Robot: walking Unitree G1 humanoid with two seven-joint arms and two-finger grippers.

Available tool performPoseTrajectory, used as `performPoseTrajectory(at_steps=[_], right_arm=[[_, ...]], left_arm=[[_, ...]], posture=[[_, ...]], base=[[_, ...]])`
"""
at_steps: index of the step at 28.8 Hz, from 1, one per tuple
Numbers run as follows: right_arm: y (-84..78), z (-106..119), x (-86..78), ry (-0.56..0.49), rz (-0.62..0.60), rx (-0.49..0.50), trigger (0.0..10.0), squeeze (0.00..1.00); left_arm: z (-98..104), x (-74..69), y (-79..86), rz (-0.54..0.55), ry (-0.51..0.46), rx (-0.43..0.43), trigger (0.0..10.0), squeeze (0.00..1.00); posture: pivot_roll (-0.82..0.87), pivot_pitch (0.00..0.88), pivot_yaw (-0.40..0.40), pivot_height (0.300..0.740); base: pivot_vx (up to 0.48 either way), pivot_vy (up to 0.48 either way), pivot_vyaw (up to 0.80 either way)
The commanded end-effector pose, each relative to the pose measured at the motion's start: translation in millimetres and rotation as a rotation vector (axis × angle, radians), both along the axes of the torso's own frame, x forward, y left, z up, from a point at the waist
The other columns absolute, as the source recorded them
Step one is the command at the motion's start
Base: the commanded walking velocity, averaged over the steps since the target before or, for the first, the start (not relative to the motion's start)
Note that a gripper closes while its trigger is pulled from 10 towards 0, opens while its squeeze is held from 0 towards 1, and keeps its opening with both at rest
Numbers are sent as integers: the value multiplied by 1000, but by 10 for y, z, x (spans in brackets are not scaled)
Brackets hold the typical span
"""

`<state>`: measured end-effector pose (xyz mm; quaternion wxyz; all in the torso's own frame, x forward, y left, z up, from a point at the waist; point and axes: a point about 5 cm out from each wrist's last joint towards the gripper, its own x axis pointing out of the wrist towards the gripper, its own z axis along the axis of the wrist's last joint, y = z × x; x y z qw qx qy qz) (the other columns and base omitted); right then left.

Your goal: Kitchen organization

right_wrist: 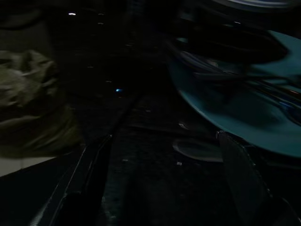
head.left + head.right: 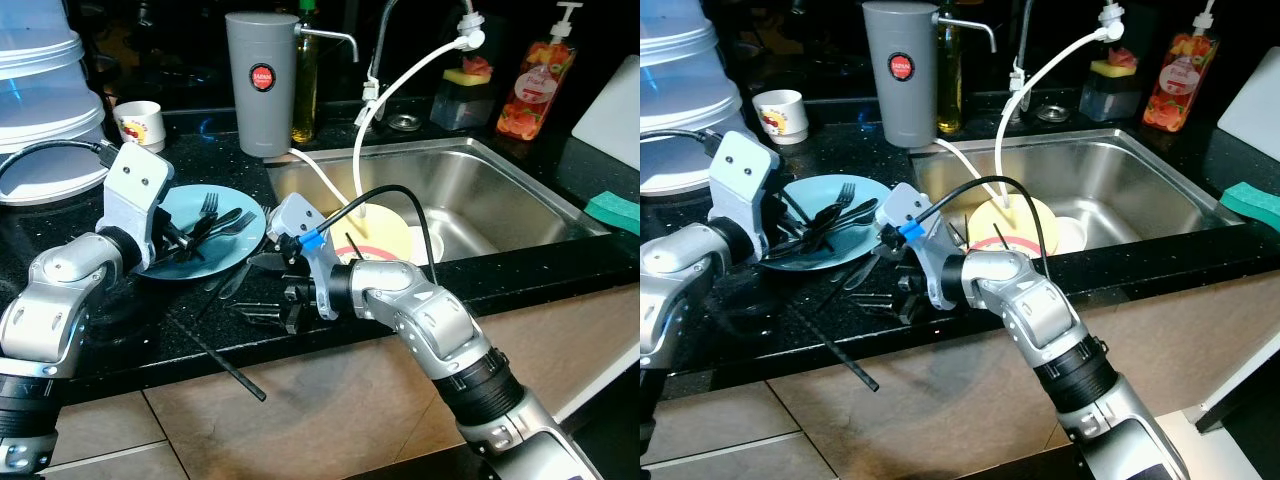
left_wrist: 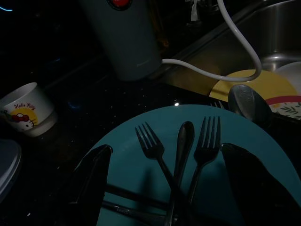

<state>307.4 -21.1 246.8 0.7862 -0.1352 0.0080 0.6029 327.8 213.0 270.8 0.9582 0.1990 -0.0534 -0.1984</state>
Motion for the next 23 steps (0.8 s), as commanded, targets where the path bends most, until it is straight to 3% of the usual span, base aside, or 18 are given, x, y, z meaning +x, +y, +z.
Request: performPoseTrajectory(at_steps=[1, 15, 23], right_arm=[[14, -35, -57, 10, 31, -22, 10000, 0], [-33, -107, -275, -7, 198, -148, 10000, 0], [-29, -251, -302, 1, 204, -229, 10000, 0]], left_arm=[[-8, -2, 23, 0, 6, 31, 10000, 0], [-57, -11, 10, -13, 32, 41, 10000, 0], [-96, -16, -25, -38, 57, 54, 10000, 0]], posture=[[62, 101, -13, 740], [61, 96, -10, 740], [60, 90, -8, 740]], base=[[0, 0, 0], [0, 0, 0], [0, 0, 0]])
